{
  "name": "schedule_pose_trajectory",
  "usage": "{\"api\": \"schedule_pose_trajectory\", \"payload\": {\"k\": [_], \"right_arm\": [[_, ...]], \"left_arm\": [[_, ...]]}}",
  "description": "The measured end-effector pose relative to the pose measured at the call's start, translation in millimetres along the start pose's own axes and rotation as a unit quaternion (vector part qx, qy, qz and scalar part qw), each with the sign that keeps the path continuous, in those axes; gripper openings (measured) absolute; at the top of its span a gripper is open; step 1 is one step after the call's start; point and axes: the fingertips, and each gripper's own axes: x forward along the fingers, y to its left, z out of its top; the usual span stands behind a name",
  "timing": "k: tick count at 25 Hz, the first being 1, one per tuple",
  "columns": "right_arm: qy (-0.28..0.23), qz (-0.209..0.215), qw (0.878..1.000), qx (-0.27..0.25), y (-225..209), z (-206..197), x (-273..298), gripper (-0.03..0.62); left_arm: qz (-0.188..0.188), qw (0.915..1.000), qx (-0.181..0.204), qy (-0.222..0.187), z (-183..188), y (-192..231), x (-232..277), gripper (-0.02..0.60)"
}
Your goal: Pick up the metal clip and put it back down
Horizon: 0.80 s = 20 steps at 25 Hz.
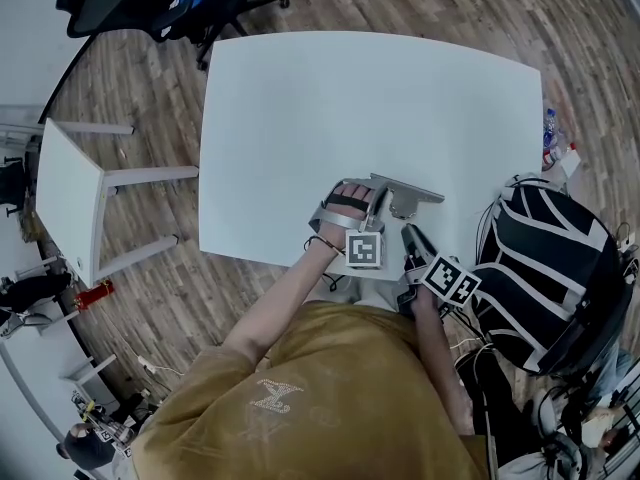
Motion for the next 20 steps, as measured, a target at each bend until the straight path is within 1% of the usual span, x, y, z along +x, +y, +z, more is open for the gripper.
{"api": "schedule_pose_trajectory", "payload": {"k": [2,3,4,6,8,10,12,14,16,17,18,20], "right_arm": [[0.002,-0.010,0.999,-0.052,6,12,0,0.066],[0.006,-0.017,0.997,-0.081,9,20,0,0.065],[0.008,-0.018,0.995,-0.099,11,28,2,0.064],[0.009,-0.011,0.995,-0.101,14,44,8,0.064],[0.015,-0.016,0.995,-0.100,10,52,14,0.064],[0.030,-0.033,0.993,-0.109,3,53,20,0.065],[0.051,-0.057,0.989,-0.126,-3,51,27,0.065],[0.064,-0.070,0.986,-0.137,-2,50,31,0.064],[0.071,-0.073,0.986,-0.132,-1,50,31,0.064],[0.073,-0.068,0.988,-0.118,-1,49,29,0.065],[0.075,-0.059,0.991,-0.094,-1,47,27,0.065],[0.080,-0.027,0.996,-0.023,-1,40,24,0.066]], "left_arm": [[-0.011,0.9999,-0.001,-0.004,0,-3,1,0.038],[-0.013,0.9999,0.000,-0.005,0,-3,1,0.038],[-0.010,0.9999,0.003,-0.004,-1,-2,2,0.038],[0.002,1.0000,0.008,-0.003,-1,2,2,0.037],[0.000,1.0000,0.007,-0.007,0,1,2,0.037],[-0.004,0.9998,0.016,-0.007,0,-2,2,0.037],[0.000,0.9997,0.025,-0.007,-2,0,2,0.036],[0.005,0.9996,0.028,-0.006,-2,2,2,0.036],[0.012,0.9995,0.029,-0.005,-2,4,2,0.037],[0.018,0.9993,0.031,-0.005,-1,5,2,0.037],[0.022,0.9991,0.035,-0.005,0,6,2,0.036],[0.024,0.9989,0.040,-0.004,0,7,3,0.037]]}}
